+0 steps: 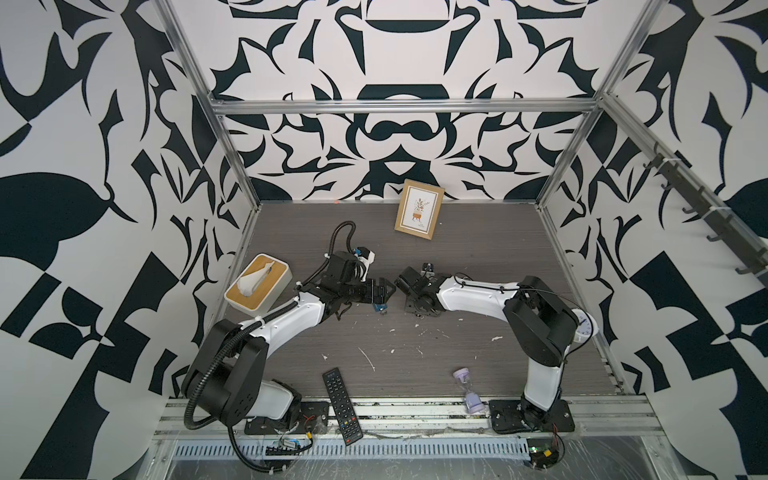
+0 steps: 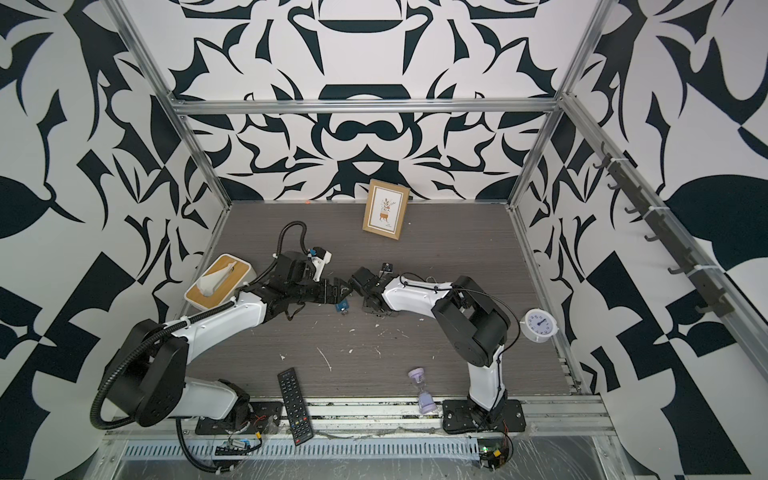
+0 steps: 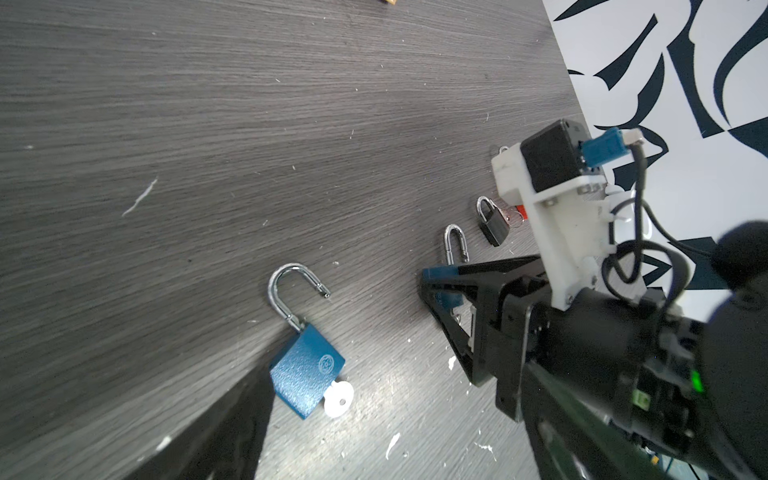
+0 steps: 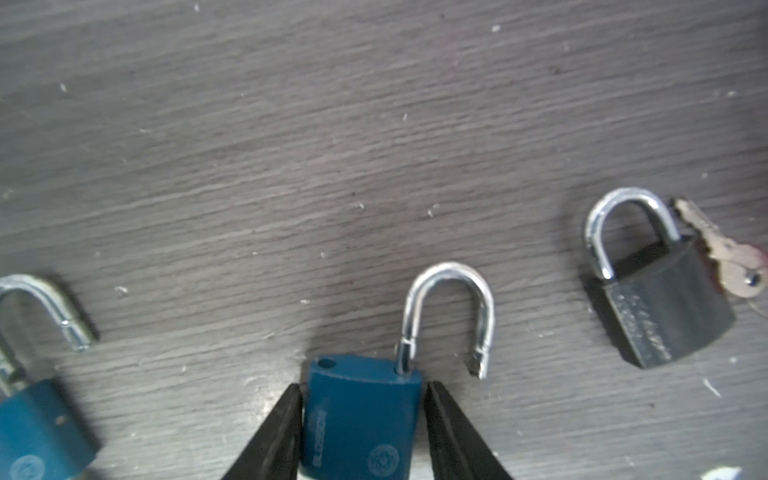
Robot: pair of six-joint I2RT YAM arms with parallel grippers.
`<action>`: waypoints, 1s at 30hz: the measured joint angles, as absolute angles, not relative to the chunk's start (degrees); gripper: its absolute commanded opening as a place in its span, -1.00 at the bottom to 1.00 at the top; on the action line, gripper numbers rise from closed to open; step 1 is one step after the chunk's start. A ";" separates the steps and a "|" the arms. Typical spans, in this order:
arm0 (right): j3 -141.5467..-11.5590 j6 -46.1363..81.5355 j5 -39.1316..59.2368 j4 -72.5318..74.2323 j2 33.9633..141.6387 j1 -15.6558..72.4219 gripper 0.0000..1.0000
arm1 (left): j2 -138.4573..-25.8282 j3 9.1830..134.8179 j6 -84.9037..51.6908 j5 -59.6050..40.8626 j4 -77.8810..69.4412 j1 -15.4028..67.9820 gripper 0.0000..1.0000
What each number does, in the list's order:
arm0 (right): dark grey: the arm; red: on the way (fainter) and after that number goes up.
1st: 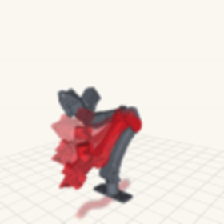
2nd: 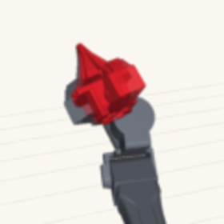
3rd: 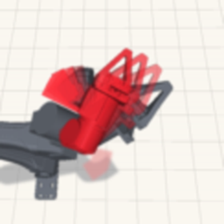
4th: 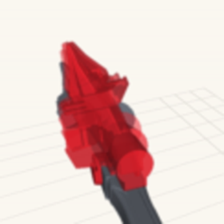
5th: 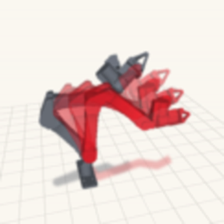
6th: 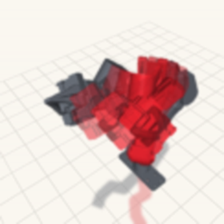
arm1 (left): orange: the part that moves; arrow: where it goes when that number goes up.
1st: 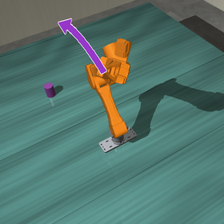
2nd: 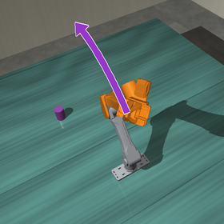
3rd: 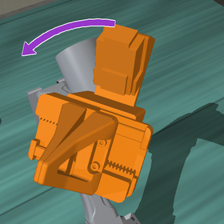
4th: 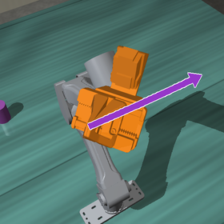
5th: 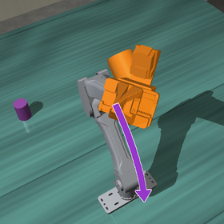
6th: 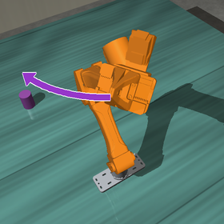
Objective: Lock with the key
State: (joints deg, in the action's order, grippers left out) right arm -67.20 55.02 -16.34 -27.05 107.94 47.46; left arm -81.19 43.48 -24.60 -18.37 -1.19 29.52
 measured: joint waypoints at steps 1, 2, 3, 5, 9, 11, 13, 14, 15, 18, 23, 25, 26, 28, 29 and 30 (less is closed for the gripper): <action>-67.20 54.57 -16.40 -27.40 107.94 47.46 -0.02 | -81.21 43.48 -24.62 -18.46 -1.23 29.52 0.90; -67.20 53.95 -16.53 -27.70 107.94 47.48 -0.03 | -81.32 43.48 -24.64 -18.59 -1.30 29.52 0.90; -67.20 53.45 -16.69 -27.94 107.94 47.51 -0.03 | -81.49 43.48 -24.67 -18.81 -1.48 29.52 0.90; -67.20 52.16 -16.78 -28.08 107.90 47.51 -0.02 | -82.08 43.48 -24.67 -19.20 -1.63 29.52 0.89; -67.20 49.04 -16.75 -28.67 107.68 47.51 -0.02 | -83.24 43.48 -24.69 -19.57 -1.69 29.52 0.89; -67.20 47.13 -16.78 -28.71 107.61 47.51 -0.02 | -83.44 43.48 -24.69 -19.73 -1.76 29.52 0.89; -66.96 45.50 -16.75 -28.62 107.39 47.51 -0.02 | -83.55 43.48 -24.69 -19.90 -1.85 29.52 0.89; -66.67 44.69 -16.73 -28.60 107.11 47.51 -0.03 | -83.64 43.48 -24.69 -20.01 -1.89 29.52 0.89; -66.24 43.92 -16.69 -28.49 106.76 47.51 -0.03 | -83.68 43.48 -24.69 -20.05 -1.91 29.52 0.89; -65.49 42.30 -16.58 -28.53 106.04 47.51 -0.03 | -83.72 43.48 -24.71 -20.27 -1.91 29.52 0.89; -64.95 41.01 -16.38 -27.81 105.91 47.51 -0.03 | -83.77 43.48 -24.71 -20.45 -1.91 29.52 0.89; -64.71 40.40 -16.27 -27.29 105.86 47.51 -0.03 | -83.77 43.48 -24.69 -20.47 -1.91 29.52 0.89; -64.60 40.14 -16.12 -27.00 105.80 47.48 -0.04 | -83.79 43.48 -24.69 -20.47 -1.91 29.52 0.89; -64.47 39.77 -15.99 -26.63 105.80 47.46 -0.09 | -83.85 43.48 -24.69 -20.47 -1.91 29.52 0.89; -64.45 39.51 -15.86 -26.37 105.80 47.44 -0.11 | -83.92 43.48 -24.69 -20.47 -1.91 29.52 0.89; -64.42 39.20 -15.73 -26.17 105.80 47.44 -0.12 | -83.99 43.48 -24.69 -20.49 -1.93 29.52 0.89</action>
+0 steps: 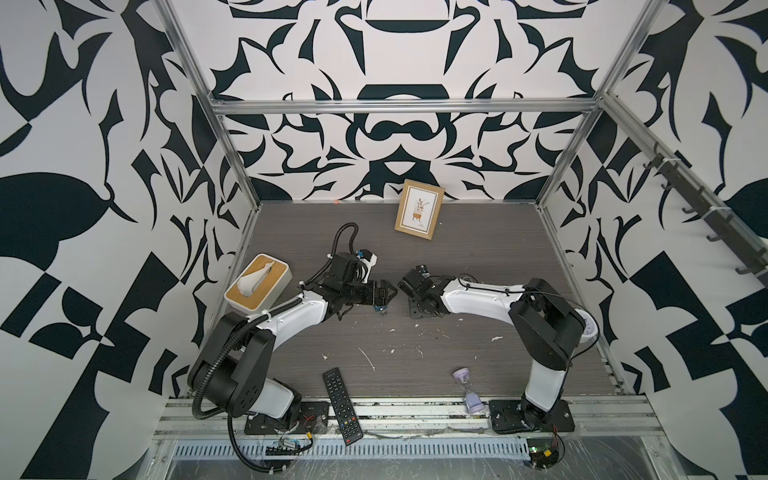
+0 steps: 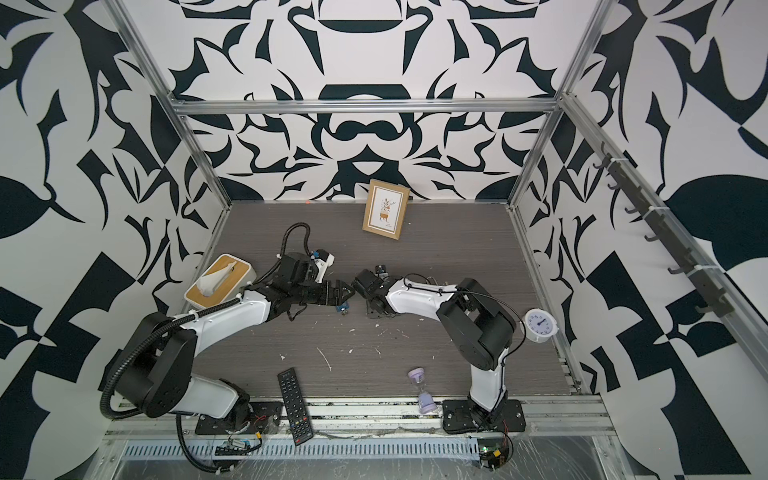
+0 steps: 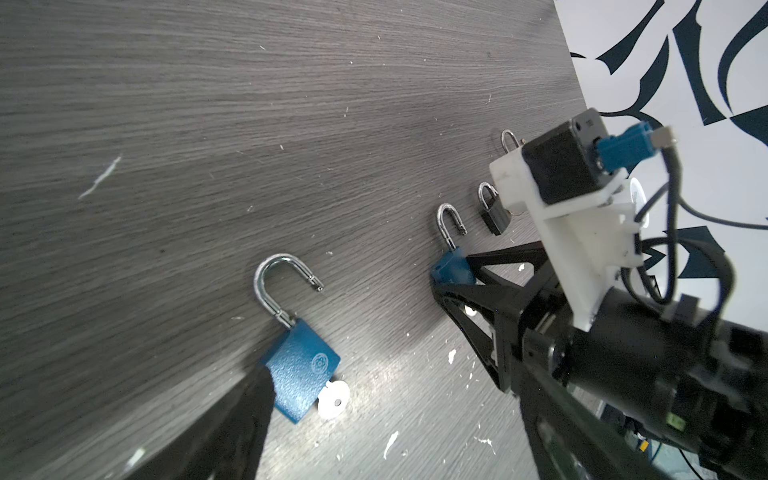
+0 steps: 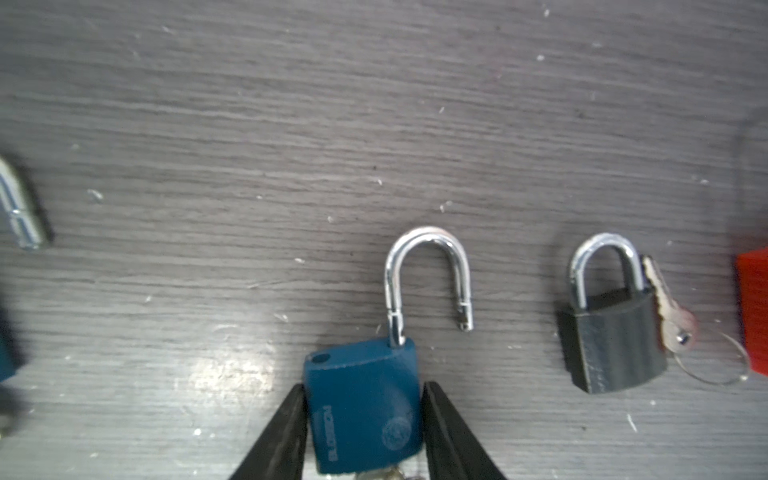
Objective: Lock with the key
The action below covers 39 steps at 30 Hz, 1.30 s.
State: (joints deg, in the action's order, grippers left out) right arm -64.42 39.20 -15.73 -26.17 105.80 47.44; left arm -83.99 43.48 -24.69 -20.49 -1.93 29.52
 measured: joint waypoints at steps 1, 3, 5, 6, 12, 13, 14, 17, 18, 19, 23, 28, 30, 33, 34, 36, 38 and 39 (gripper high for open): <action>-64.40 38.94 -15.64 -25.98 105.80 47.44 -0.12 | -84.03 43.48 -24.69 -20.51 -1.91 29.52 0.89; -64.38 38.54 -15.44 -25.82 105.80 47.40 -0.18 | -84.16 43.48 -24.69 -20.58 -1.91 29.52 0.89; -64.38 38.28 -15.20 -25.78 105.80 47.33 -0.22 | -84.34 43.48 -24.69 -20.64 -1.93 29.52 0.88; -64.38 38.06 -15.14 -25.78 105.80 47.33 -0.24 | -84.53 43.48 -24.69 -20.67 -1.93 29.52 0.88; -64.31 36.69 -14.98 -25.61 105.78 47.03 -0.34 | -84.93 43.48 -24.69 -20.64 -1.91 29.52 0.86; -64.23 36.23 -14.90 -25.43 105.69 46.96 -0.37 | -84.95 43.48 -24.69 -20.58 -1.87 29.52 0.85; -63.79 35.62 -14.68 -24.93 105.36 46.94 -0.44 | -85.10 43.72 -24.69 -20.36 -1.45 29.52 0.81; -61.30 32.73 -13.41 -22.68 103.44 46.78 -0.54 | -87.00 46.11 -24.91 -19.18 0.97 29.47 0.74; -60.05 31.46 -12.97 -22.15 102.37 46.68 -0.54 | -87.81 47.03 -25.15 -18.96 1.58 29.41 0.73; -59.22 30.50 -12.69 -22.04 101.49 46.61 -0.54 | -88.49 47.72 -25.36 -18.81 1.85 29.34 0.73; -57.34 24.88 -10.98 -21.67 96.38 46.59 -0.60 | -90.17 49.08 -26.52 -20.12 2.28 28.99 0.72; -57.30 18.22 -9.04 -19.31 90.13 46.59 -0.67 | -91.88 49.15 -29.41 -25.02 -0.71 28.60 0.71; -57.30 15.97 -8.29 -18.74 88.47 46.59 -0.68 | -92.51 49.17 -30.98 -26.87 -2.50 28.58 0.72; -57.41 13.67 -7.57 -18.63 87.44 46.59 -0.70 | -93.49 49.19 -33.43 -29.17 -5.23 28.56 0.72; -57.49 13.19 -7.27 -18.79 87.44 46.59 -0.70 | -93.76 49.19 -34.28 -29.91 -6.11 28.51 0.72; -57.71 12.27 -6.83 -19.09 87.46 46.59 -0.72 | -94.11 49.19 -35.59 -31.16 -7.81 28.47 0.71; -57.95 11.66 -6.28 -19.55 87.46 46.59 -0.74 | -94.56 49.19 -37.67 -32.97 -10.07 28.45 0.64; -58.13 11.49 -6.07 -19.73 87.46 46.59 -0.74 | -95.07 49.23 -38.68 -34.02 -11.92 28.45 0.63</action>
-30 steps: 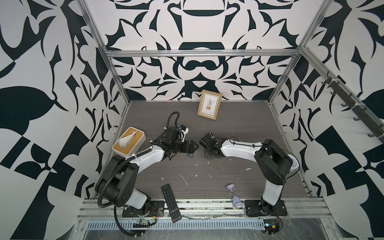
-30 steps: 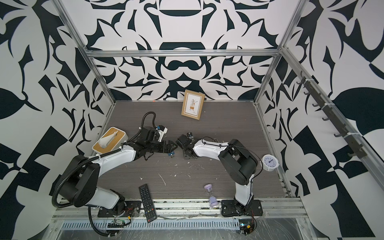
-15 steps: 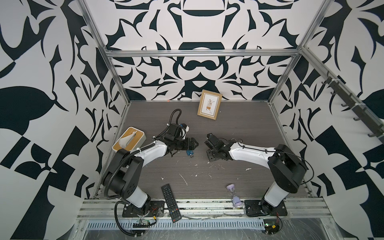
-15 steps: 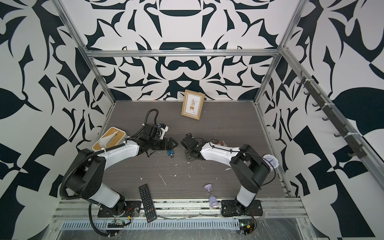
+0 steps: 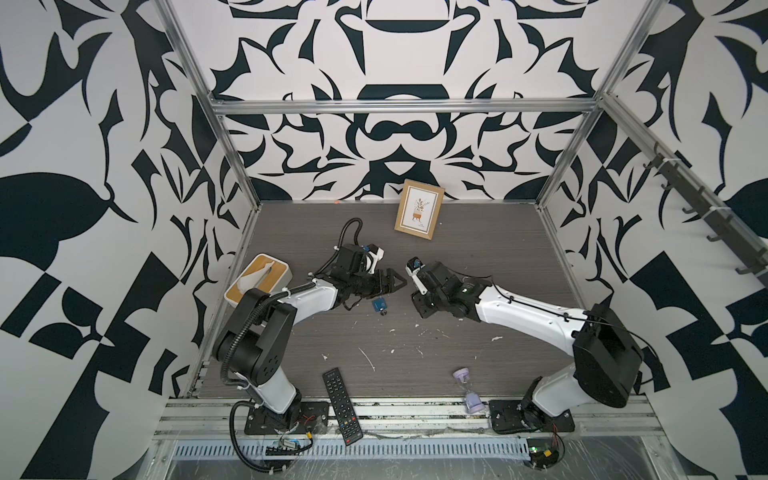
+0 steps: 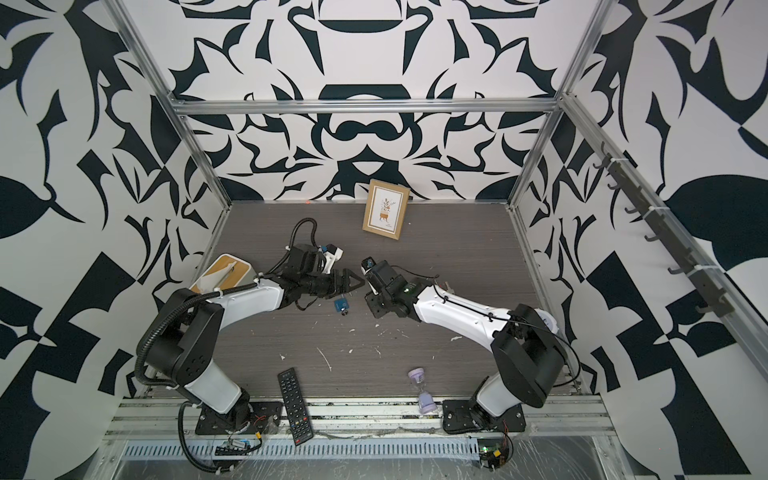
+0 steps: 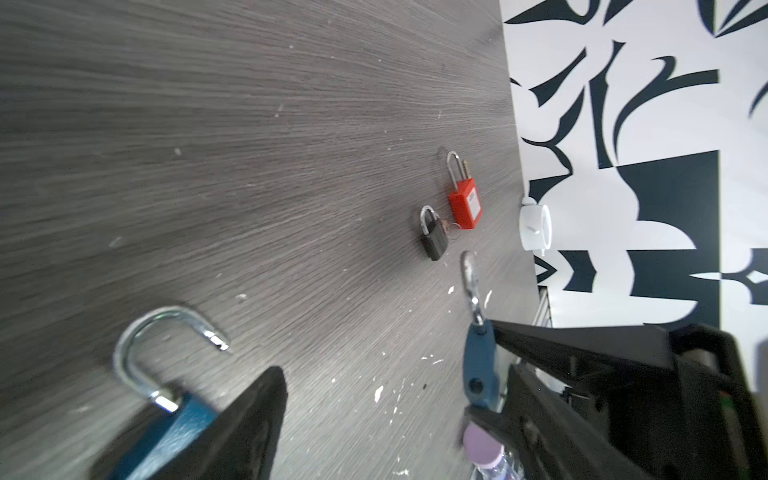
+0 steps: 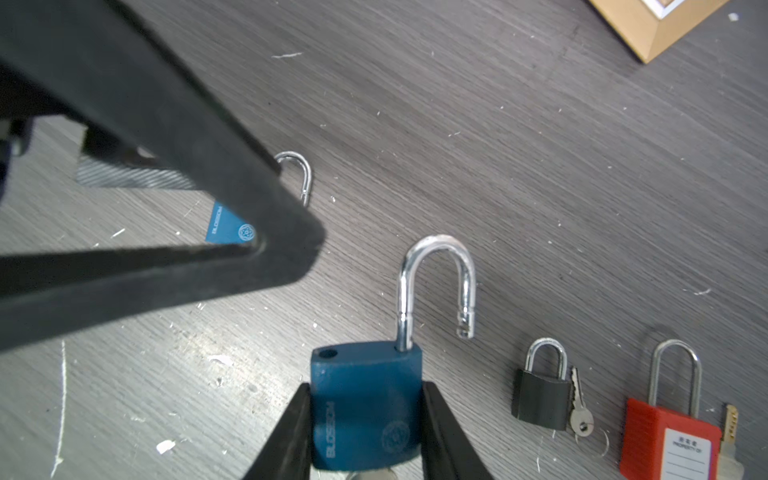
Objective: Lock with the key
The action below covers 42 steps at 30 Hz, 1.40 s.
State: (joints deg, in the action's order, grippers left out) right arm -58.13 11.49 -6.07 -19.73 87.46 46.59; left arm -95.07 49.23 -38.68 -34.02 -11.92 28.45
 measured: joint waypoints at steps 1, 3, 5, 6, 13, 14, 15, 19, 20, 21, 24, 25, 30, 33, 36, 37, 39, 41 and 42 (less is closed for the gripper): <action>-58.28 11.40 -5.98 -19.84 87.46 46.59 -0.74 | -95.68 49.28 -39.75 -35.09 -13.61 28.45 0.62; -58.78 11.38 -5.52 -19.92 87.46 46.61 -0.74 | -96.99 49.30 -41.65 -37.12 -16.29 28.45 0.60; -59.22 11.38 -5.02 -19.92 87.46 46.61 -0.75 | -98.26 49.50 -42.98 -38.68 -17.89 28.45 0.56; -59.42 11.38 -4.82 -19.92 87.46 46.61 -0.75 | -98.83 49.74 -43.55 -39.33 -18.37 28.45 0.55; -61.01 11.38 -3.95 -20.51 87.74 46.65 -0.75 | -100.07 50.17 -46.33 -43.00 -22.22 28.45 0.34; -61.30 11.38 -3.84 -20.51 88.01 46.72 -0.75 | -100.31 50.37 -46.76 -43.51 -22.79 28.45 0.31; -61.63 11.38 -3.75 -20.64 88.31 46.76 -0.75 | -100.71 50.74 -47.00 -43.94 -23.11 28.47 0.28; -61.98 11.38 -3.16 -20.84 89.38 47.03 -0.74 | -102.17 52.18 -47.81 -44.91 -23.88 28.53 0.16; -61.98 11.38 -3.07 -20.97 89.62 47.03 -0.74 | -102.35 52.29 -48.01 -45.10 -24.08 28.53 0.14; -61.98 11.38 -2.98 -21.12 89.73 47.03 -0.74 | -102.52 52.36 -48.14 -45.30 -24.25 28.58 0.09; -61.98 11.40 -2.96 -21.37 89.80 47.09 -0.74 | -102.65 52.66 -48.42 -45.93 -24.29 28.80 -0.02; -61.98 11.40 -2.96 -21.37 89.80 47.13 -0.74 | -102.67 52.82 -48.42 -46.11 -24.32 28.88 -0.08; -61.98 11.46 -3.03 -21.37 89.80 47.13 -0.72 | -103.96 53.91 -48.49 -46.83 -24.40 29.36 -0.26; -61.98 11.60 -3.05 -21.30 89.80 47.13 -0.72 | -104.97 53.93 -48.45 -47.00 -24.25 29.74 -0.35; -61.98 11.64 -3.20 -21.19 89.80 47.13 -0.72 | -105.60 53.93 -48.42 -47.03 -24.16 30.09 -0.38; -61.98 11.64 -3.20 -21.15 89.80 47.13 -0.71 | -105.62 53.93 -48.40 -47.03 -24.14 30.20 -0.39; -61.98 11.64 -3.18 -21.15 89.80 47.13 -0.71 | -105.62 53.95 -48.38 -47.31 -24.16 30.37 -0.47; -61.98 11.64 -3.18 -21.12 89.80 47.13 -0.71 | -105.65 53.98 -48.29 -47.44 -24.14 30.41 -0.58; -61.98 11.64 -3.18 -21.15 89.80 47.13 -0.70 | -105.65 54.00 -48.31 -47.44 -24.12 30.41 -0.64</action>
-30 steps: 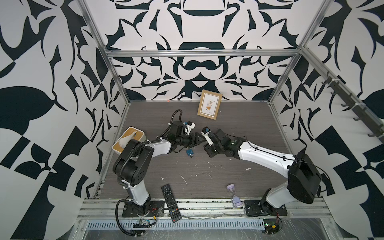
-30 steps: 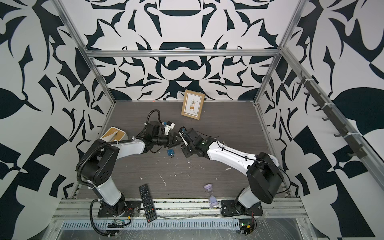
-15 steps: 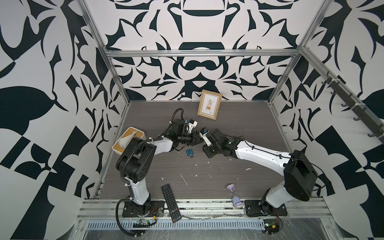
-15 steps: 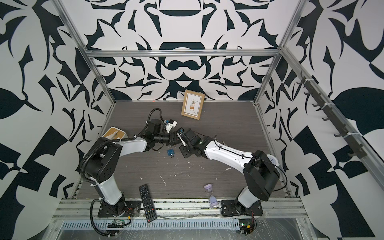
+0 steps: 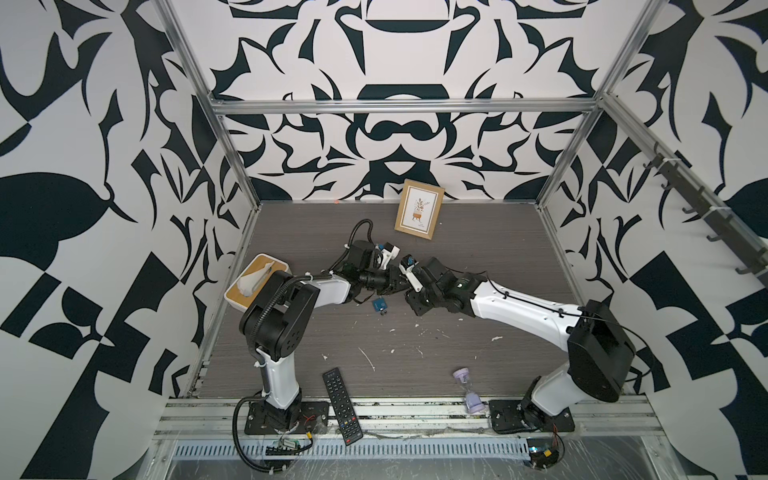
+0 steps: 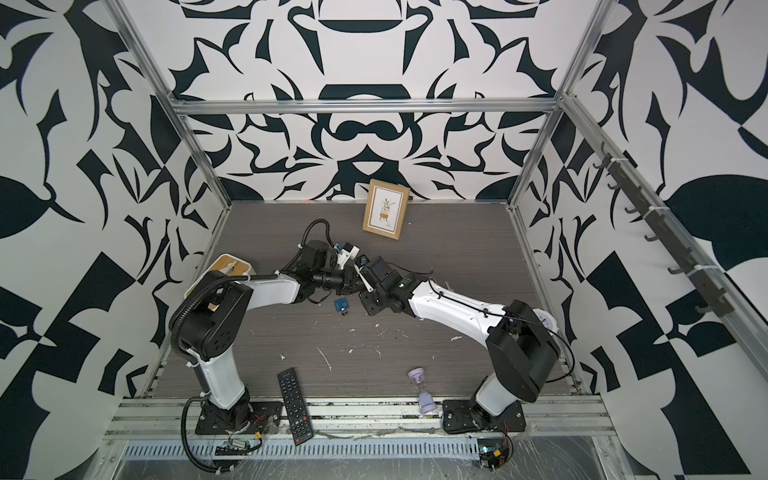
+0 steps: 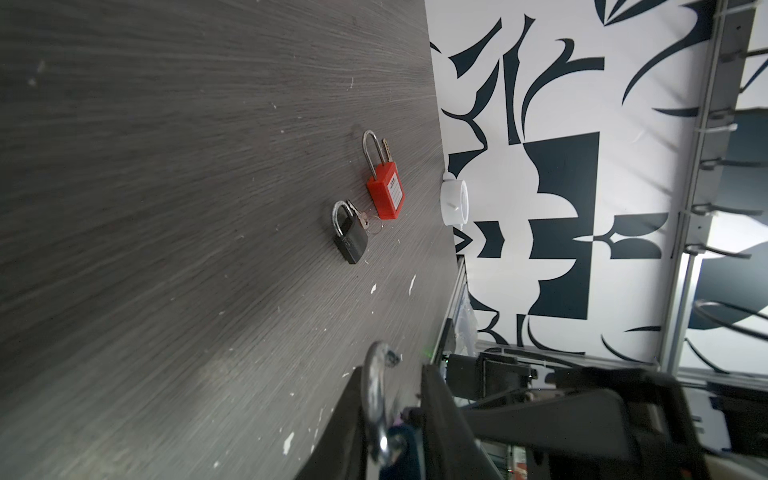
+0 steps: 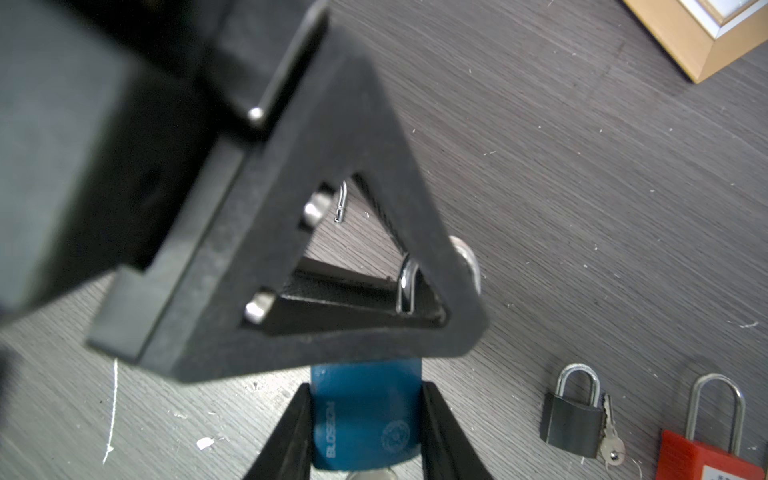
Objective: Lock with the key
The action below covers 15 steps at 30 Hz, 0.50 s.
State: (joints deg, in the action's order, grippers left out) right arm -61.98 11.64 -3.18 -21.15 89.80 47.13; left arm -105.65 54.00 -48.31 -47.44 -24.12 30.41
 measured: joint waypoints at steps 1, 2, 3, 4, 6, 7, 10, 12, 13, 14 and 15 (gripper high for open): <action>-61.98 11.64 -3.20 -21.10 89.80 47.13 -0.70 | -105.65 54.00 -48.31 -47.44 -24.12 30.41 -0.69; -61.98 11.66 -3.20 -21.08 89.80 47.13 -0.70 | -105.67 54.00 -48.42 -47.44 -24.08 30.41 -0.75; -61.98 11.66 -3.20 -21.04 89.80 47.13 -0.68 | -105.73 54.00 -48.69 -47.59 -24.12 30.39 -0.82; -61.98 11.79 -3.16 -21.12 89.80 47.13 -0.67 | -105.73 54.02 -48.86 -47.83 -24.32 30.39 -0.88; -61.98 11.90 -3.27 -21.19 89.80 47.11 -0.57 | -105.73 54.33 -49.34 -47.92 -24.47 30.57 -1.00; -61.98 11.90 -3.38 -21.12 89.80 47.11 -0.48 | -105.73 54.39 -49.43 -47.77 -24.38 30.57 -1.00; -61.91 11.90 -3.70 -20.80 89.78 47.11 -0.05 | -105.73 54.41 -49.78 -47.55 -24.45 30.57 -1.00; -61.25 12.23 -4.08 -19.49 89.30 46.76 0.12 | -105.73 53.93 -50.85 -46.63 -25.71 30.63 -1.00; -60.93 12.23 -4.05 -18.83 88.92 46.35 0.16 | -105.71 53.23 -51.86 -45.87 -26.87 30.70 -1.00; -60.47 12.62 -3.84 -17.98 88.18 45.89 0.19 | -105.54 52.16 -52.93 -44.88 -28.16 30.74 -1.00; -59.99 13.19 -3.09 -17.30 87.09 45.06 0.21 | -105.21 50.52 -54.46 -43.53 -29.85 30.76 -1.00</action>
